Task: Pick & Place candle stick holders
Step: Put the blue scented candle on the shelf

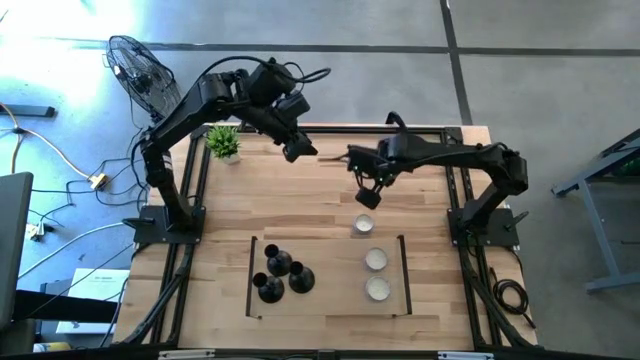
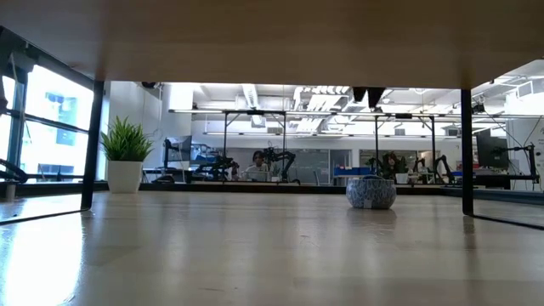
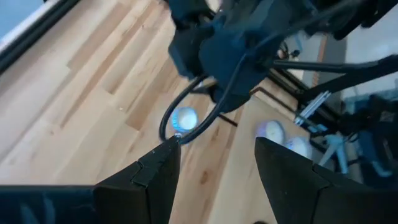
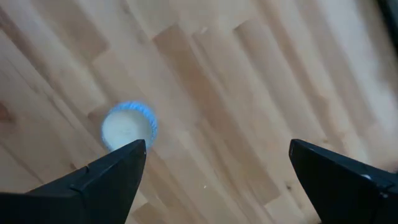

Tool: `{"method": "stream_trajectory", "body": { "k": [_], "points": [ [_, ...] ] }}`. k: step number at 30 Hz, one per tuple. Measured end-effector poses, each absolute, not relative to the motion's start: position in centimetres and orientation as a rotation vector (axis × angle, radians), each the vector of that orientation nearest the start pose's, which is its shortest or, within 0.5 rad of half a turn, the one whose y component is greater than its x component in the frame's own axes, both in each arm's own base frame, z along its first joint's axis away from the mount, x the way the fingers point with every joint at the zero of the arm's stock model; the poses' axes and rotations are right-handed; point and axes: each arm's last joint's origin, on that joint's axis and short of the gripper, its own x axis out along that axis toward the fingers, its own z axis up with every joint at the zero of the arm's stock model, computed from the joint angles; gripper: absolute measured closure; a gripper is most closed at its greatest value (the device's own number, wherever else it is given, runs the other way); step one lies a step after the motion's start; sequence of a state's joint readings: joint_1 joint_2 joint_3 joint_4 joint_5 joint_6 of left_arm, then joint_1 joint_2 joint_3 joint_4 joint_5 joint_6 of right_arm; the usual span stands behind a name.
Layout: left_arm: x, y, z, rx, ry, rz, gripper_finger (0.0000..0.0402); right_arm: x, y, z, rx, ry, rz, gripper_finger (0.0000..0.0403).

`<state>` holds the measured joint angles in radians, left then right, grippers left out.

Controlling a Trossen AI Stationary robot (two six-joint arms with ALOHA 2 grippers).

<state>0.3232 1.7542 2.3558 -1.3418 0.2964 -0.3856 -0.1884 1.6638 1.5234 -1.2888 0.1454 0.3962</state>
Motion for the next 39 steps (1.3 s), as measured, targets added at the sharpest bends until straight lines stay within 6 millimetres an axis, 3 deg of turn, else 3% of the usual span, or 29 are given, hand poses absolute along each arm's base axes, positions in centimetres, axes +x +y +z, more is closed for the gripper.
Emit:
{"method": "stream_trajectory", "body": {
  "k": [7, 13, 24, 32, 39],
  "points": [
    [29.5, 8.7, 48.8, -0.673, 0.677, 0.207, 0.0197, 30.3, -6.2, 27.3, 0.306, 1.39, -0.507, 0.0013],
    [29.5, 8.8, 48.8, -0.688, 0.672, 0.225, 0.0197, 30.7, -5.8, 25.0, 0.341, 1.377, -0.314, 0.0013],
    [29.5, 8.9, 48.8, -0.587, 0.676, 0.207, 0.0197, 30.7, -5.6, 24.8, 0.431, 1.376, -0.281, 0.0013],
    [29.5, 8.9, 48.8, -0.581, 0.678, 0.204, 0.0197, 30.9, -3.7, 24.6, 0.418, 1.393, -0.246, 0.0013],
    [29.5, 8.8, 48.8, -0.644, 0.679, 0.191, 0.0197, 30.3, -2.4, 22.2, 0.42, 1.432, -0.209, 0.0013]
  ]
}}
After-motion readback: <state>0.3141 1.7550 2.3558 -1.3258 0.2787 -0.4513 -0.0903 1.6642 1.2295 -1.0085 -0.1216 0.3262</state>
